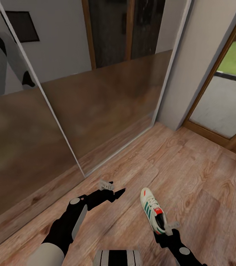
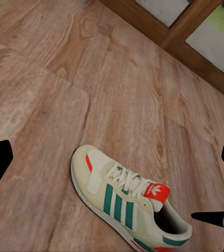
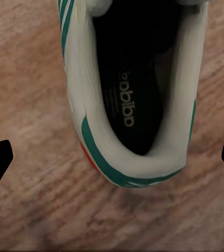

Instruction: Pick up the two gym shoes and the two sandals from the corridor floor and place them onto the hallstand (shoe rack) in the corridor, making sure they are on the rack and not on the floor. Arrange them so the two gym shoes are next to each other and the two sandals are next to each other.

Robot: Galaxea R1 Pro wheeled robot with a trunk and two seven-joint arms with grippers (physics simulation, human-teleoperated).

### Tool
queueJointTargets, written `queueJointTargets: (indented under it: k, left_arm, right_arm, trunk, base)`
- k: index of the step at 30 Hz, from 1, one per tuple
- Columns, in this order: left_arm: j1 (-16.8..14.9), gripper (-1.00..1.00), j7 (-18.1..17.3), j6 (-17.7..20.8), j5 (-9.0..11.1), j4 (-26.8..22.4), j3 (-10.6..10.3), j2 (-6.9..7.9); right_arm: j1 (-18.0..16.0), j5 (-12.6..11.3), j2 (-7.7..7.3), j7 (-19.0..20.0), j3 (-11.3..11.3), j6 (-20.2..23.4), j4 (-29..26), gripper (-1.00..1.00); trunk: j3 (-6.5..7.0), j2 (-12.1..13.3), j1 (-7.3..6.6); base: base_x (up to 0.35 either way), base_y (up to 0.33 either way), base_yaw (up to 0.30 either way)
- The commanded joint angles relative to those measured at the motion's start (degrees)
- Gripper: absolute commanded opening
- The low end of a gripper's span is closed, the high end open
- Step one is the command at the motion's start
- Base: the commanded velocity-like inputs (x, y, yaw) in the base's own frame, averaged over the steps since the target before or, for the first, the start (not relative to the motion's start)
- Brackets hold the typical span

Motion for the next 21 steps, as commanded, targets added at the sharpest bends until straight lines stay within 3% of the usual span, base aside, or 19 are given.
queueJointTargets:
  k: [1,21]
  left_arm:
    - [-0.01,1.00,-0.16,0.57,0.43,-0.05,0.02,0.00]
    - [-0.01,1.00,-0.16,0.56,0.43,-0.04,0.02,-0.01]
  right_arm:
    - [-0.03,0.32,0.04,0.44,-0.49,-0.25,0.00,1.00]
    - [-0.03,0.30,0.10,0.44,-0.42,-0.27,-0.13,1.00]
  trunk:
    - [-0.13,-0.01,-0.01]
    - [-1.77,-0.04,0.04]
  base:
    - [0.000,0.000,-0.107]
    - [0.000,0.000,-0.160]
